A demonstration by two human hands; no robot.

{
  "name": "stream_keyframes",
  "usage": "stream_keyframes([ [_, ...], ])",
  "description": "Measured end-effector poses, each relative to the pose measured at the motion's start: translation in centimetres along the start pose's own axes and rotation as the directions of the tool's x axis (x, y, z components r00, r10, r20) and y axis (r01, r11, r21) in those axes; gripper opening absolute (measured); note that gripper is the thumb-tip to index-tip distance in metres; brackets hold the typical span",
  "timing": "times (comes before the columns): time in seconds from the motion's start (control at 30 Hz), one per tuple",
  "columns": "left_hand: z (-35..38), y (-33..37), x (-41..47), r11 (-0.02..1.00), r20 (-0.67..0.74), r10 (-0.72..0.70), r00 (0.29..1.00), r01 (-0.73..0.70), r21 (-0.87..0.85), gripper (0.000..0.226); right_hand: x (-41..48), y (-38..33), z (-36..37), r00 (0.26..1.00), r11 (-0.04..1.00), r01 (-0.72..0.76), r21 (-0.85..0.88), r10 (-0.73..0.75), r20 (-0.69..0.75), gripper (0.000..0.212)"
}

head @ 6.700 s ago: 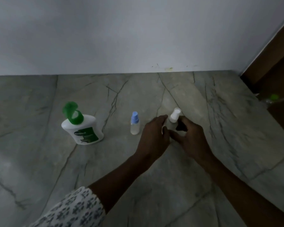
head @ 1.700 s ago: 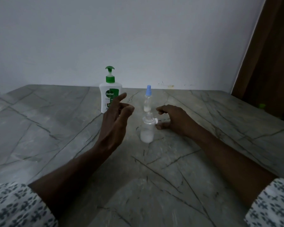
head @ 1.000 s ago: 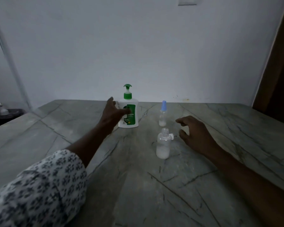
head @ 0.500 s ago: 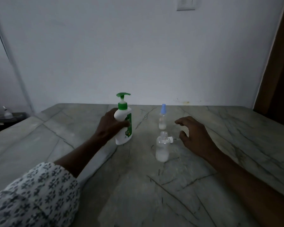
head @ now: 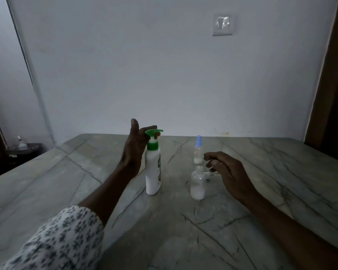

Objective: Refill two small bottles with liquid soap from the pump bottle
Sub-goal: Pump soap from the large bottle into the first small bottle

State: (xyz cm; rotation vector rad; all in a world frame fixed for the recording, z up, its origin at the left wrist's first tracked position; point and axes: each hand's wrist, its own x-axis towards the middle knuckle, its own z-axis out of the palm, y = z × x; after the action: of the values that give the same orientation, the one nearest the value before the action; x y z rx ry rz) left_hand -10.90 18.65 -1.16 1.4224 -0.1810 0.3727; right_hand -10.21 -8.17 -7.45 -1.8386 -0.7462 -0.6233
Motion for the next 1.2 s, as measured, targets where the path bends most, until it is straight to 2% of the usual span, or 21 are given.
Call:
stream_keyframes([
  [0.13,1.1,-0.3,0.4,0.999,0.147,-0.04,0.988,0.037,0.023,0.084,-0.5,0.0,0.3,0.99,0.998,-0.038,0.043,0.032,0.136,0.052],
  [0.23,1.0,-1.2,0.6,0.998,0.131,-0.06,0.99,0.061,-0.008,0.076,-0.7,-0.3,0.5,0.971,0.999,-0.032,-0.003,0.031,0.239,0.055],
  [0.4,0.9,-2.3,0.8,0.996,0.125,-0.081,0.989,0.076,0.043,0.095,-1.0,0.2,0.9,0.938,0.994,0.007,-0.108,0.031,0.344,0.044],
  [0.53,1.0,-2.2,0.9,0.994,0.157,-0.105,0.982,0.105,0.01,0.081,-1.2,0.5,1.1,0.927,0.989,-0.038,-0.144,0.089,0.365,0.042],
  [0.6,0.9,-2.1,1.0,0.993,0.146,-0.117,0.982,0.116,0.014,0.079,-1.0,0.3,1.3,0.93,0.987,-0.077,-0.141,0.122,0.346,0.038],
  [0.7,1.0,-1.8,0.8,0.991,0.159,-0.135,0.978,0.131,0.039,0.08,0.3,-0.9,1.6,0.947,0.98,-0.201,-0.005,0.195,0.254,0.032],
  [0.77,1.0,-1.5,0.5,0.989,0.169,-0.149,0.974,0.145,0.035,0.09,1.7,-1.6,1.6,0.956,0.972,-0.236,0.004,0.232,0.18,0.044],
  [0.8,1.1,-1.4,0.5,0.988,0.177,-0.155,0.972,0.151,0.037,0.094,2.3,-2.0,1.6,0.961,0.973,-0.221,-0.064,0.228,0.158,0.05],
  [0.87,1.4,-1.2,0.4,0.987,0.2,-0.159,0.967,0.15,0.06,0.09,3.4,-3.0,1.8,0.975,0.97,-0.158,-0.187,0.183,0.128,0.045],
  [0.97,1.9,-0.7,0.2,0.983,0.248,-0.175,0.953,0.153,0.106,0.08,4.6,-4.1,2.8,0.987,0.971,-0.089,-0.221,0.116,0.113,0.036],
  [1.07,2.5,-0.2,-0.4,0.98,0.258,-0.19,0.947,0.167,0.109,0.076,4.4,-3.9,3.6,0.99,0.964,-0.111,-0.242,0.13,0.062,0.034],
  [1.2,3.2,0.1,-0.8,0.988,0.249,-0.136,0.959,0.112,0.106,0.068,3.0,-3.3,3.7,0.993,0.97,-0.112,-0.214,0.12,0.022,0.036],
])
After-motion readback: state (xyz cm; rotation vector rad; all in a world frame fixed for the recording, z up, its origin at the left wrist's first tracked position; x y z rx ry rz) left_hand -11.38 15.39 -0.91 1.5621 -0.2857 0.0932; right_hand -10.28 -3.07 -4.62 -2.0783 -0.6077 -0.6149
